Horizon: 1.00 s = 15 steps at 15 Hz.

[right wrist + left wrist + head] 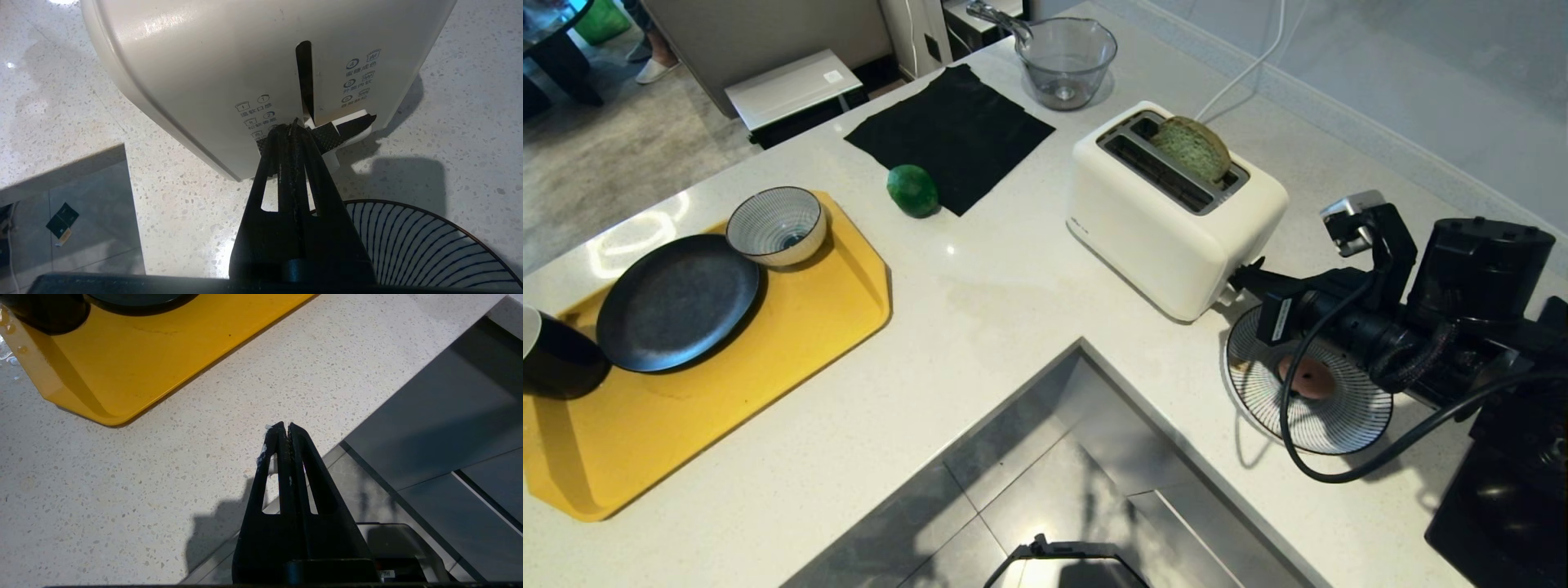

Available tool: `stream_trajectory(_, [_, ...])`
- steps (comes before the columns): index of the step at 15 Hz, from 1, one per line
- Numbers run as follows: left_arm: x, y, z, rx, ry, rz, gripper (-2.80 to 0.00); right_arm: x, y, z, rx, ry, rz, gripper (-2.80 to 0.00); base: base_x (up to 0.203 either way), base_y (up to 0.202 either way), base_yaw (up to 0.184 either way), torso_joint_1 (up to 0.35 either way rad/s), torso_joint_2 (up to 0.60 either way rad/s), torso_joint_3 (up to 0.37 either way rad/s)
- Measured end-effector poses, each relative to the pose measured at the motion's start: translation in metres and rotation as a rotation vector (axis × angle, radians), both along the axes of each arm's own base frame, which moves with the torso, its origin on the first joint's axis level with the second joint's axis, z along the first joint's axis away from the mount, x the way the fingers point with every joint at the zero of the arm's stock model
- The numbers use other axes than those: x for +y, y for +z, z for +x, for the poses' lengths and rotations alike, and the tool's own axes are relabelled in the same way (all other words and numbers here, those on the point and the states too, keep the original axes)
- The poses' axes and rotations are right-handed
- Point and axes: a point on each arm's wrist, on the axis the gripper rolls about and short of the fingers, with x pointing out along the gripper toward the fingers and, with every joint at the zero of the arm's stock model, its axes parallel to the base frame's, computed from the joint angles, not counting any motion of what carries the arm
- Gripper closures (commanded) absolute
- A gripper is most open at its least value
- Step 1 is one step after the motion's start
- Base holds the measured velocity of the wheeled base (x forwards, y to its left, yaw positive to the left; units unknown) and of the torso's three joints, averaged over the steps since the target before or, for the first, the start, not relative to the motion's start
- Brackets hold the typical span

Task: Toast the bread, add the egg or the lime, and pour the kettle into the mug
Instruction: Use a bread toaster

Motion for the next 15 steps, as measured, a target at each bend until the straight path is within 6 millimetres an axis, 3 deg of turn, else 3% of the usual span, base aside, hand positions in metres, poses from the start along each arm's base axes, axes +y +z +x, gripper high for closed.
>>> stream_trajectory(15, [0.0000, 0.0000, 0.0000, 0.000, 0.000, 0.000, 0.00, 0.0003, -0.0015, 0.0011, 0.001, 0.001, -0.004, 0.00, 0.000, 0.000, 0.000, 0.000, 0.00, 0.000])
